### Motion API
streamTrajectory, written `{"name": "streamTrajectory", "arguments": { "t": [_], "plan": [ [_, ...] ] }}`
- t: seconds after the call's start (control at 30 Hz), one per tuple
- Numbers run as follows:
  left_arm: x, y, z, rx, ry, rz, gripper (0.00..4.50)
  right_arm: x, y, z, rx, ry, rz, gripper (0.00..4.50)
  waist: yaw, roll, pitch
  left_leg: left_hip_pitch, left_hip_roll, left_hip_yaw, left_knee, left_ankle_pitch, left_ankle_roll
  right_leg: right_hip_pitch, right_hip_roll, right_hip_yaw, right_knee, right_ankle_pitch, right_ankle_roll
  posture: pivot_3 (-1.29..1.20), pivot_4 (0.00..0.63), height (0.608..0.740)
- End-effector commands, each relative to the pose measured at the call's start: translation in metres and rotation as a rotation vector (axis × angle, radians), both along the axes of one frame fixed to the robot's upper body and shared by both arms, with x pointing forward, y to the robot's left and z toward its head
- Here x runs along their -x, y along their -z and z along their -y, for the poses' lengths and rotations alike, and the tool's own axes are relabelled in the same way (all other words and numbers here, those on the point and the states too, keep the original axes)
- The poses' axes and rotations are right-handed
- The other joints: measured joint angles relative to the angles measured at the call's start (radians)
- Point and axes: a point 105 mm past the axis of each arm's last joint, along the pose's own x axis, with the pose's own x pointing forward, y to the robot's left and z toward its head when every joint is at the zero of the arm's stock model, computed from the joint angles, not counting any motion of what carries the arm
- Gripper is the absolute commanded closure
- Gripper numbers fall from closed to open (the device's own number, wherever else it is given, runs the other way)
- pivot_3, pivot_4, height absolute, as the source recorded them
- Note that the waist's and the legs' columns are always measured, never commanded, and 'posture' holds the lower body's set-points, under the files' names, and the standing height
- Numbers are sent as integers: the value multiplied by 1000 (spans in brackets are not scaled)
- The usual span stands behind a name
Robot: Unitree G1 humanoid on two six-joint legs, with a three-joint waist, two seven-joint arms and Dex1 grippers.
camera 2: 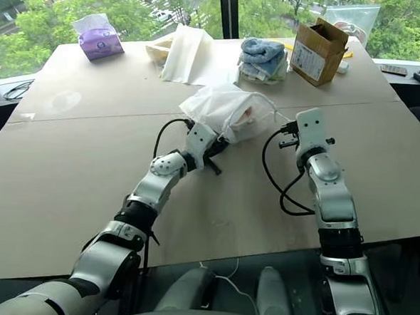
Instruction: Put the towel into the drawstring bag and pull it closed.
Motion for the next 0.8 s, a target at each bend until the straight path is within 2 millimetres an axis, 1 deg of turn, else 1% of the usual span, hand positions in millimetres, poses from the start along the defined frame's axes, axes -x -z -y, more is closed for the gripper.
{"name": "streamTrajectory", "arguments": {
  "t": [0.03, 0.1, 0.17, 0.2, 0.23, 0.3, 0.4, 0.5, 0.67, 0.73, 0.8],
  "plan": [
    [1, -21, -32, 41, -154, 124, 4472, 0, -14, 14, -35, 63, 57, 4500, 0, 0, 0, 0, 0, 0, 0, 0, 0, 0, 0, 0, 0, 0, 0, 0, 150, 740],
    [3, -28, -53, 60, -235, 171, 4472, -2, -15, 28, -59, 135, 63, 4500, 2, 0, 0, 0, 0, 0, 0, 0, 0, 0, 0, 0, 0, 0, 0, 0, 150, 740],
    [3, -40, -81, 48, -354, 238, 4472, -4, -18, 44, -101, 213, 69, 4500, 5, 0, 0, 0, 0, 0, 0, 0, 0, 0, 0, 0, 0, 0, 0, 0, 150, 740],
    [3, -49, -97, 35, -429, 283, 4472, -5, -19, 53, -130, 255, 70, 4500, 5, 0, 0, 0, 0, 0, 0, 0, 0, 0, 0, 0, 0, 0, 0, 0, 150, 740],
    [3, -54, -108, 26, -475, 313, 4472, -5, -19, 58, -149, 281, 70, 4500, 6, 0, 0, 0, 0, 0, 0, 0, 0, 0, 0, 0, 0, 0, 0, 0, 150, 740],
    [6, -75, -141, -6, -618, 410, 4472, -6, -23, 75, -168, 356, 84, 4500, 6, 0, 0, 0, 0, 0, 0, 0, 0, 0, 0, 0, 0, 0, 0, 0, 150, 740],
    [13, -96, -173, -45, -773, 506, 4472, -5, -28, 98, -197, 461, 110, 4500, 4, 0, 0, 0, 0, 0, 0, 0, 0, -1, 0, 0, 0, 0, 0, 0, 150, 740],
    [24, -111, -207, -72, -947, 566, 4472, 2, -31, 125, -229, 596, 139, 4500, 4, 0, 0, 0, 0, 0, -1, 0, 0, -1, 0, 0, 0, 0, 0, 0, 150, 740],
    [38, -117, -245, -67, -1174, 572, 4472, 13, -28, 154, -281, 754, 155, 4500, 4, 0, 0, 0, 0, 0, -1, 0, 0, -1, 0, 0, 0, 0, 0, 0, 150, 740],
    [46, -111, -265, -45, -1294, 535, 4472, 22, -24, 168, -319, 852, 151, 4500, 2, 0, 0, 0, 0, 1, -1, 0, 0, -1, 0, 0, 0, 0, 0, 0, 150, 740],
    [52, -106, -276, -38, -1366, 507, 4472, 30, -18, 179, -366, 941, 144, 4500, 2, 0, 0, 0, 0, 1, -1, 0, 0, -1, 0, 0, 0, 0, 0, 0, 150, 740]
  ]
}}
